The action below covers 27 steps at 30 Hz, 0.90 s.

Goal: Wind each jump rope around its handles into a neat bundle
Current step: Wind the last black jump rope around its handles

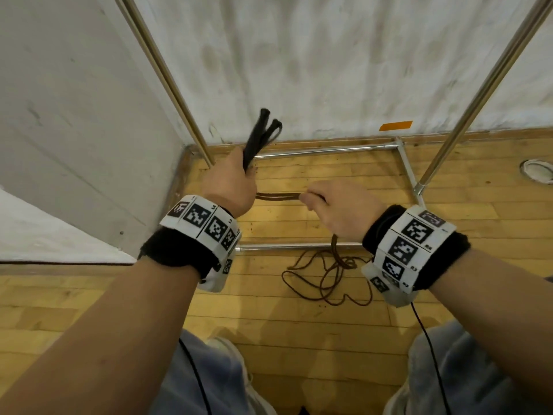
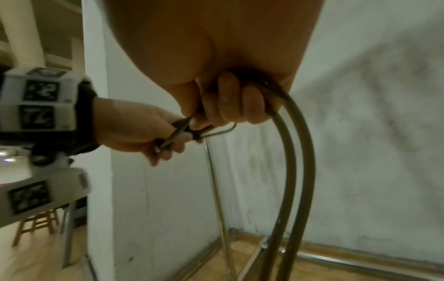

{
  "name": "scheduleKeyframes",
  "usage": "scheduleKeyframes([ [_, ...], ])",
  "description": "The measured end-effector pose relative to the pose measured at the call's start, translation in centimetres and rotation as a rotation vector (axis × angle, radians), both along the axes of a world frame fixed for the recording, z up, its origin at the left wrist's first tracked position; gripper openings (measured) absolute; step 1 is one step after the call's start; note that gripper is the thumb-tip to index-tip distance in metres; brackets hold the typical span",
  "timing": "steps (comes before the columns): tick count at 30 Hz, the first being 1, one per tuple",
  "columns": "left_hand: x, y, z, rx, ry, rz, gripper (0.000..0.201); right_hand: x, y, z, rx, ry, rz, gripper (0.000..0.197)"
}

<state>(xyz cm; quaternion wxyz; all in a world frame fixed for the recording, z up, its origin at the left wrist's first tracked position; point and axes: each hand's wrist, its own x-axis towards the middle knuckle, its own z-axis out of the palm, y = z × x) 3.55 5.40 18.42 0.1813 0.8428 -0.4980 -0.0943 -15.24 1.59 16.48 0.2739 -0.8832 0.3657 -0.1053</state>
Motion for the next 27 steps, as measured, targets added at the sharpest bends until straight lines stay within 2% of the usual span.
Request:
scheduleKeyframes([
  [2,-0.2,0.1,-0.2,0.101,0.004,-0.077,0.033,-0.6,-1.1,0.6,-0.107,0.015,-0.045,0.035],
  [4,-0.6,0.3,-0.2,0.163,0.084,-0.157,0.033,-1.2,-2.2,1.1,-0.156,0.012,-0.099,0.035],
  [9,-2.1,0.7,0.3,0.202,0.188,-0.388,0.035,-1.7,-3.3,1.9,-0.298,-0.077,-0.167,0.034],
  [13,-3.7,0.7,0.5,0.320,0.062,-0.453,0.023,-1.7,-3.5,3.0,-0.359,-0.143,-0.143,0.034],
  [16,-5.2,1.0,0.6,0.375,0.022,-0.487,0.030,-1.8,-3.8,3.5,-0.360,-0.145,-0.142,0.039],
  [19,-6.2,1.2,1.1,0.377,0.024,-0.539,0.033,-2.6,-4.2,3.9,-0.282,-0.166,-0.209,0.041],
  [22,-6.0,1.4,2.4,0.326,0.069,-0.599,0.029,-3.9,-5.0,4.3,-0.085,-0.190,-0.268,0.047],
  [25,-5.7,1.7,4.3,0.275,0.198,-0.675,0.037,-5.1,-5.4,4.6,0.177,-0.222,-0.226,0.051],
  [27,-5.6,1.7,5.3,0.225,0.360,-0.686,0.028,-5.2,-5.3,4.5,0.344,-0.357,-0.231,0.044],
])
